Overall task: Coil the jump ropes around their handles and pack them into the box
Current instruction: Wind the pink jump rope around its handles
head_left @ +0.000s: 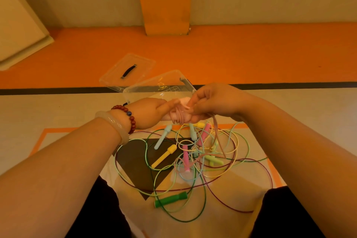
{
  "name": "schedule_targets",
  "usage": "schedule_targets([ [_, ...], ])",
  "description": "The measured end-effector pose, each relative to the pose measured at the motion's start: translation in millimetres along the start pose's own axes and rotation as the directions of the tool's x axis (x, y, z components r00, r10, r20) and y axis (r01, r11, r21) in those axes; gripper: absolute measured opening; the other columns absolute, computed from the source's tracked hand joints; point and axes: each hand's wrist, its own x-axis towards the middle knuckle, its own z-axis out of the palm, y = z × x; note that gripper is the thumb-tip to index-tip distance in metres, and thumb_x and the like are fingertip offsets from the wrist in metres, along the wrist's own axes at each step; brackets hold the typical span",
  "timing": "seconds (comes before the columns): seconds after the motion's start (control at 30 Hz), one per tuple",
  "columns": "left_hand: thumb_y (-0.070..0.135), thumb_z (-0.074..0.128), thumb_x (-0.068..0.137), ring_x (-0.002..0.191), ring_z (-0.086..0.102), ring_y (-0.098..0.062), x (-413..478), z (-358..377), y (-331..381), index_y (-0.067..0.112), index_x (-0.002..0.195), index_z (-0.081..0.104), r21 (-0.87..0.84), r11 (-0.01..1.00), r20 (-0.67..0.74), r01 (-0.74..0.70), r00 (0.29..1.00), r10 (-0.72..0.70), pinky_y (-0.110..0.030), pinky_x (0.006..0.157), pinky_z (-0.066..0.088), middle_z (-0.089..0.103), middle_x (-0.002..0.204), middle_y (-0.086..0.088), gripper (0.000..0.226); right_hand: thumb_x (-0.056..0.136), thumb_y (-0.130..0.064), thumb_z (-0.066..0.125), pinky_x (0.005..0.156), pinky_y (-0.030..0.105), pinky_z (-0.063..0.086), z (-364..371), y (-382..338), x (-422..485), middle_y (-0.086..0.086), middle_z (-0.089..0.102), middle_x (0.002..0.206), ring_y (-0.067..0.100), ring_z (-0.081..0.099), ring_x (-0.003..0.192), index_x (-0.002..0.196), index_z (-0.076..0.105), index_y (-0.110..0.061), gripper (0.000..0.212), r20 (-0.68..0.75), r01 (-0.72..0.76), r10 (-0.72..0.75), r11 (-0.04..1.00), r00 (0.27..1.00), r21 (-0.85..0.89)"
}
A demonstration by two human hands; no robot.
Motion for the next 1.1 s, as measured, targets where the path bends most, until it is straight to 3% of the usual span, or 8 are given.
schedule_targets([
  [0.37,0.047,0.010,0.101,0.063,0.046,-0.015,3.7,0.5,4.0,0.014,0.084,0.056,-0.069,0.997,-0.088,0.027,0.996,-0.033,-0.022,0.059,0.033,0.050,0.067,-0.006,0.058,0.090,-0.011,0.060,0.046,0.019,0.038,8.9,-6.4,-1.7,0.000,0.063,0.059,0.004,0.047,0.043,0.082,0.064,-0.008,0.009,-0.117,0.109,-0.122,0.987,0.986,-0.118],
  [0.43,0.035,0.015,0.105,0.063,0.046,-0.016,4.7,-0.3,5.6,0.020,0.104,0.056,-0.166,0.979,-0.124,0.114,0.983,-0.136,-0.025,0.060,0.036,0.047,0.067,-0.002,0.044,0.091,-0.015,0.060,0.046,0.017,0.040,17.2,-9.8,-3.3,-0.006,0.066,0.061,0.000,0.050,0.046,0.085,0.066,-0.014,0.009,-0.118,0.144,-0.178,0.957,0.977,-0.253],
  [0.53,0.019,0.030,0.104,0.077,0.044,-0.017,6.1,2.0,1.9,0.000,0.149,0.016,-0.281,0.948,-0.208,0.151,0.955,-0.213,-0.027,0.067,0.035,0.045,0.086,-0.006,0.051,0.096,-0.021,0.052,0.059,0.026,0.043,31.3,-9.5,0.2,-0.002,0.070,0.087,0.008,0.058,0.073,0.105,0.067,-0.015,0.018,-0.049,0.212,-0.316,0.734,0.948,-0.645],
  [0.6,0.028,0.028,0.104,0.076,0.044,-0.021,11.2,2.2,-2.8,-0.007,0.119,0.047,-0.331,0.929,-0.254,0.165,0.932,-0.257,-0.029,0.069,0.033,0.051,0.086,-0.014,0.043,0.098,-0.022,0.047,0.063,0.026,0.035,44.4,-3.9,3.2,0.005,0.066,0.099,0.018,0.054,0.080,0.119,0.059,-0.015,0.025,-0.101,0.146,-0.395,0.548,0.913,-0.823],
  [0.7,0.043,0.025,0.102,0.056,0.038,-0.016,12.2,0.3,-1.9,0.002,0.085,0.051,-0.312,0.939,-0.338,0.144,0.907,-0.251,-0.032,0.058,0.032,0.045,0.065,-0.003,0.052,0.068,-0.018,0.084,0.046,0.025,0.033,64.4,17.4,4.8,0.004,0.066,0.075,0.020,0.057,0.056,0.118,0.062,-0.006,0.056,-0.115,0.106,-0.565,0.343,0.817,-0.933],
  [0.77,0.048,0.024,0.101,0.053,0.036,-0.015,11.2,0.3,0.2,0.009,0.077,0.047,-0.265,0.956,-0.332,0.124,0.919,-0.211,-0.029,0.053,0.030,0.041,0.059,-0.003,0.052,0.045,-0.010,0.093,0.041,0.026,0.040,67.6,33.6,9.0,0.008,0.066,0.070,0.023,0.058,0.050,0.113,0.066,0.002,0.075,-0.118,0.182,-0.692,0.344,0.712,-0.921],
  [0.93,0.055,0.019,0.099,0.052,0.039,-0.019,8.3,-4.4,1.0,0.013,0.061,0.044,-0.278,0.955,-0.368,0.107,0.906,-0.208,-0.030,0.052,0.028,0.043,0.055,-0.006,0.062,0.049,0.005,0.089,0.066,0.037,0.058,66.8,34.7,6.9,0.019,0.070,0.102,0.032,0.069,0.079,0.117,0.064,0.005,0.073,-0.114,0.316,-0.805,0.353,0.582,-0.881],
  [1.1,0.048,0.026,0.102,0.058,0.045,-0.017,9.4,-0.2,2.2,0.020,0.091,0.054,-0.379,0.925,-0.390,0.031,0.901,-0.190,-0.028,0.052,0.030,0.049,0.064,0.000,0.042,0.061,0.008,0.082,0.066,0.036,0.058,61.0,41.6,11.2,0.017,0.070,0.107,0.031,0.067,0.079,0.117,0.065,0.001,0.059,-0.100,0.398,-0.847,0.346,0.522,-0.850],
])
